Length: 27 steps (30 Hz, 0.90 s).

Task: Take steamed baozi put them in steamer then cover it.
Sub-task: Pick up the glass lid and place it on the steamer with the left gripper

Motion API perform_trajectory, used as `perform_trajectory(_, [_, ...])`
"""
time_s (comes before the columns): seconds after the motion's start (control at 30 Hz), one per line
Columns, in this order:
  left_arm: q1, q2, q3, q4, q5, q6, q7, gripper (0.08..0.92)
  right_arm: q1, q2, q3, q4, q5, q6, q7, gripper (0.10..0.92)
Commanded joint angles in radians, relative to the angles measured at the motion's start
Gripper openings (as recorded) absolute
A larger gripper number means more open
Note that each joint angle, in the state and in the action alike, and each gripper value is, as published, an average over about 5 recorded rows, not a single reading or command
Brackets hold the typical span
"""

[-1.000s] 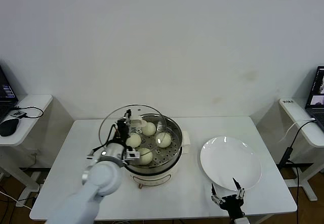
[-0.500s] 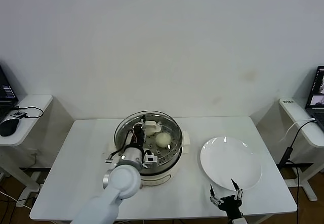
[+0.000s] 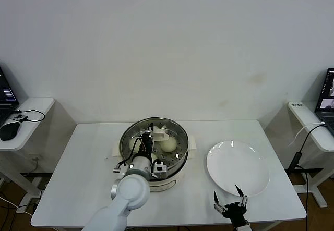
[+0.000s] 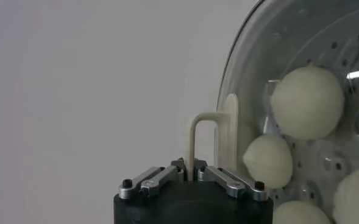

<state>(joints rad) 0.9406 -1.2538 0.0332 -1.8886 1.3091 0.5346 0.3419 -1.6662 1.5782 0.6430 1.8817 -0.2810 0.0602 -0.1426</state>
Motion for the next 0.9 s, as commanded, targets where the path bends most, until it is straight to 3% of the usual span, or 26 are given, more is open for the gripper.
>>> perform_trajectory(0.03, [0.006,-0.014,-0.002,0.013,0.01,-0.002,-0.001,0.152,0.0,0.0,-0.002,-0.002,-0.001,0.001,-0.001,0.823])
perform_trajectory(0.9, [0.028,-0.025,-0.025,0.016,0.028,-0.032,-0.035,0.156,-0.004,-0.001,-0.014,-0.005,-0.004,0.004,-0.004,0.823])
